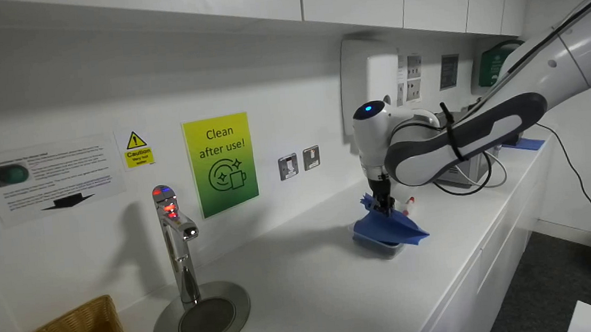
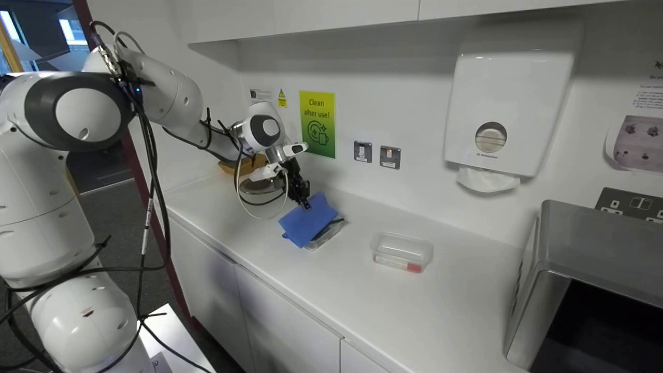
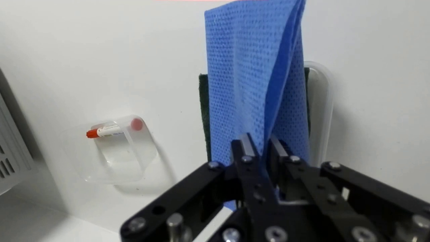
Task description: Put the blue paper towel in the bowl
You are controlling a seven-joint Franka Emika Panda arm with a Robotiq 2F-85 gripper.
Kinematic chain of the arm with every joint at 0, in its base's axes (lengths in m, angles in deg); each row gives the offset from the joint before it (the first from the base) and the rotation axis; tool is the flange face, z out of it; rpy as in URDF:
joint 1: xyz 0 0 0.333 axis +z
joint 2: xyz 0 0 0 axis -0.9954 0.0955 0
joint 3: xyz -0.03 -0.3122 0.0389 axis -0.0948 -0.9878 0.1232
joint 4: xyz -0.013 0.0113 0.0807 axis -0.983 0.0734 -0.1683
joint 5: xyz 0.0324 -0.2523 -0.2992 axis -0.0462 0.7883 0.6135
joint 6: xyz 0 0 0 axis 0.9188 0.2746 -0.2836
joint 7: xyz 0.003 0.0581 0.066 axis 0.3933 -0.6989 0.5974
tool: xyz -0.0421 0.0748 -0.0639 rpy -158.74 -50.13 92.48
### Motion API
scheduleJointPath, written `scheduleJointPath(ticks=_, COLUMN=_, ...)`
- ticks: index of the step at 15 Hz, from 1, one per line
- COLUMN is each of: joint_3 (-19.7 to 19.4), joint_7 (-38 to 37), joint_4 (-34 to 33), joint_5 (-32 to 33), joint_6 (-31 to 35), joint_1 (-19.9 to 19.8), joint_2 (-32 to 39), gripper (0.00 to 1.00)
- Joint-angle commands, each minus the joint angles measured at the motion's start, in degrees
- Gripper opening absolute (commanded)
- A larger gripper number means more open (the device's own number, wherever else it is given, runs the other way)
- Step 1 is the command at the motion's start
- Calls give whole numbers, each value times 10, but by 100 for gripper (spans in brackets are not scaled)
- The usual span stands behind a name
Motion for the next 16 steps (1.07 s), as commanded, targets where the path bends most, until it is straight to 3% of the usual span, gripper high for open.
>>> scheduleJointPath(ticks=1, joint_3=3, joint_7=29, joint_4=10, joint_5=-12, joint_6=5, joint_1=-8, joint_2=-12, gripper=50)
scheduleJointPath(ticks=8, joint_3=7, joint_7=33, joint_4=7, joint_5=-8, joint_6=10, joint_1=-4, joint_2=-29, gripper=98)
scheduleJointPath(ticks=16, joint_3=37, joint_7=55, joint_4=-4, joint_5=-19, joint_6=12, joint_1=4, joint_2=-79, gripper=100)
